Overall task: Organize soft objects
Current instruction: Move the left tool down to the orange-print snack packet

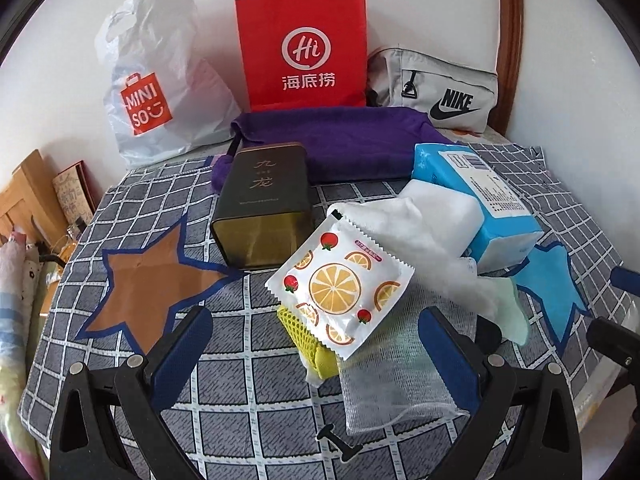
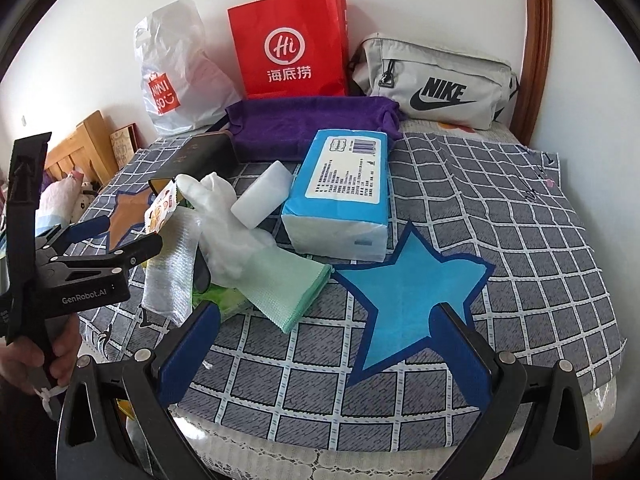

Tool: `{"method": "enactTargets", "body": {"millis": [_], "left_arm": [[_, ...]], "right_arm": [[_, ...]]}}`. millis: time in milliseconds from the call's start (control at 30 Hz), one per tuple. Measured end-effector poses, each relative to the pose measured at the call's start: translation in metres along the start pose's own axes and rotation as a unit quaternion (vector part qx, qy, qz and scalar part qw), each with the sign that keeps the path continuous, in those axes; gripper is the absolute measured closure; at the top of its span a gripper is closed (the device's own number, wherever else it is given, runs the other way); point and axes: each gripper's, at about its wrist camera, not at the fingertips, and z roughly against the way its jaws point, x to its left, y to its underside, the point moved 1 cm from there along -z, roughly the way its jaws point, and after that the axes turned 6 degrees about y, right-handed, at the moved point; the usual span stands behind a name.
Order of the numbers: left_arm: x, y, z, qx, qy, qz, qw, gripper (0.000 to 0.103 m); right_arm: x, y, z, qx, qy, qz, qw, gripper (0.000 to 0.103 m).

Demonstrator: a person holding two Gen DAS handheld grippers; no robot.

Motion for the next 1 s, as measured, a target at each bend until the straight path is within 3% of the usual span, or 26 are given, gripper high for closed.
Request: {"method": "enactTargets", "body": {"millis": [367, 433, 600, 667, 700, 867, 1000], "left_arm": [[0.012, -0.019, -0.019, -0.02, 0.07, -0.041, 0.9965, 0.001], [0.011, -0.02, -0.021, -0.016, 0.075, -0.052, 0.9957, 0.008], [0.021, -0.018, -0.015, -0.024, 0.095, -0.031, 0.9947, 0.052], [0.027, -0.018, -0.012, -0.025, 0.097, -0.02, 0.9948, 0.057], [0.03, -0.018, -0.01, -0.025, 0.101, -0.016, 0.9945, 0.066], [0.042, -0.012, -0.012, -0.01, 0.105, 0.004, 0.9944, 0.068], [0.05, -0.006, -0.017, 0.0, 0.085, 0.01, 0.9963, 0.068]], "right_arm": [[0.009, -0.006, -0.015, 0.017, 0.006, 0.01, 1.0, 0.001], [0.01, -0.006, -0.017, 0.021, 0.005, 0.01, 1.0, 0.001], [0.016, -0.012, -0.012, 0.017, 0.002, 0.011, 1.0, 0.001], [0.02, -0.016, -0.011, 0.014, 0.001, 0.011, 1.0, 0.001], [0.021, -0.017, -0.011, 0.014, 0.001, 0.013, 1.0, 0.001], [0.029, -0.022, -0.019, 0.022, -0.002, 0.022, 1.0, 0.001], [0.033, -0.022, -0.023, 0.027, -0.005, 0.024, 0.999, 0.001]]}}
